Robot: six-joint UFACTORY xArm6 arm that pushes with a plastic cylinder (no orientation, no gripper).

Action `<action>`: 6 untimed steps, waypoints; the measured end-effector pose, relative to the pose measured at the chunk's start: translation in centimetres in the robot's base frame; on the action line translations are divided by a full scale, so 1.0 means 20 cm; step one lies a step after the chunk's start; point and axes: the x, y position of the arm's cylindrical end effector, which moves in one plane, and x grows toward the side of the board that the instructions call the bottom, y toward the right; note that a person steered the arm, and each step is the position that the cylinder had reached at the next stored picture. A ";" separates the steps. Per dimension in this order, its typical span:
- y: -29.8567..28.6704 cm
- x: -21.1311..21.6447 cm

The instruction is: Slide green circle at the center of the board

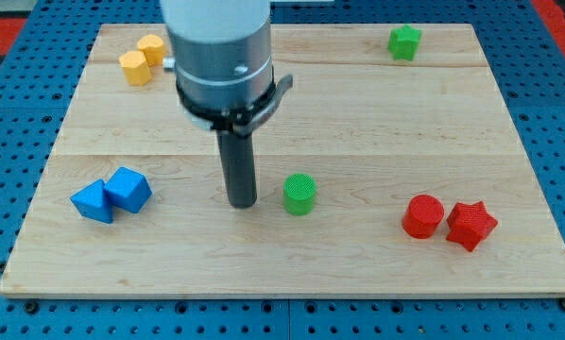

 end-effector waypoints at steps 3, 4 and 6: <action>0.33 -0.06; 0.53 -0.03; 0.93 -0.39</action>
